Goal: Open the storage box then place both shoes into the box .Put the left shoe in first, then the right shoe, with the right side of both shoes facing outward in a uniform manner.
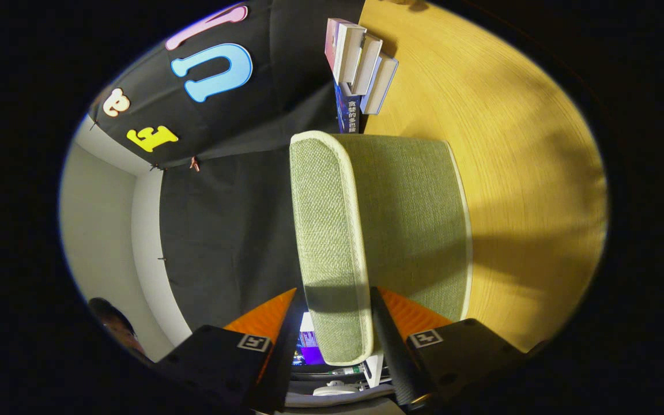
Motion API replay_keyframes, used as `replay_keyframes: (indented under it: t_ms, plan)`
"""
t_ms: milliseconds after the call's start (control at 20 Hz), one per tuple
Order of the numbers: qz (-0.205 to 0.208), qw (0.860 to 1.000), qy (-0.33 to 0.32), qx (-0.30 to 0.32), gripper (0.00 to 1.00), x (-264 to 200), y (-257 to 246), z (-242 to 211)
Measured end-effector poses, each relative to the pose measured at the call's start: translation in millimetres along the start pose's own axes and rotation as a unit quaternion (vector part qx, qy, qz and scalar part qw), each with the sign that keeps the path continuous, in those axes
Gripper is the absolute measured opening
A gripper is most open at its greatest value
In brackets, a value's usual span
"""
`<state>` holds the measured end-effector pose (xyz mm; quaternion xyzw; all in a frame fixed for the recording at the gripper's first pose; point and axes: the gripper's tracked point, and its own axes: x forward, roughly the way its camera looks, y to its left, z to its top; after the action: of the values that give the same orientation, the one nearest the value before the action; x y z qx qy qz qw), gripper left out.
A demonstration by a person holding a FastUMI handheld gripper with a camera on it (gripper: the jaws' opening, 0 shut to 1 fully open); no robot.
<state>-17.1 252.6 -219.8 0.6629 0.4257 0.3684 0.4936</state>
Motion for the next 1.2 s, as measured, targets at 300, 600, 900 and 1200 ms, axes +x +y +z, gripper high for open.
replay_keyframes:
  t_ms: [300,600,900,1200]
  plan:
    - [0.039,0.997,-0.036,-0.065,0.07,-22.7,18.8,11.7]
    - [0.046,0.993,-0.052,-0.094,0.05,-20.2,54.6,-3.4]
    - [0.082,0.984,-0.056,-0.149,0.05,-1.3,125.0,-16.1]
    - [0.085,0.974,-0.041,-0.206,0.05,47.6,185.6,-35.2]
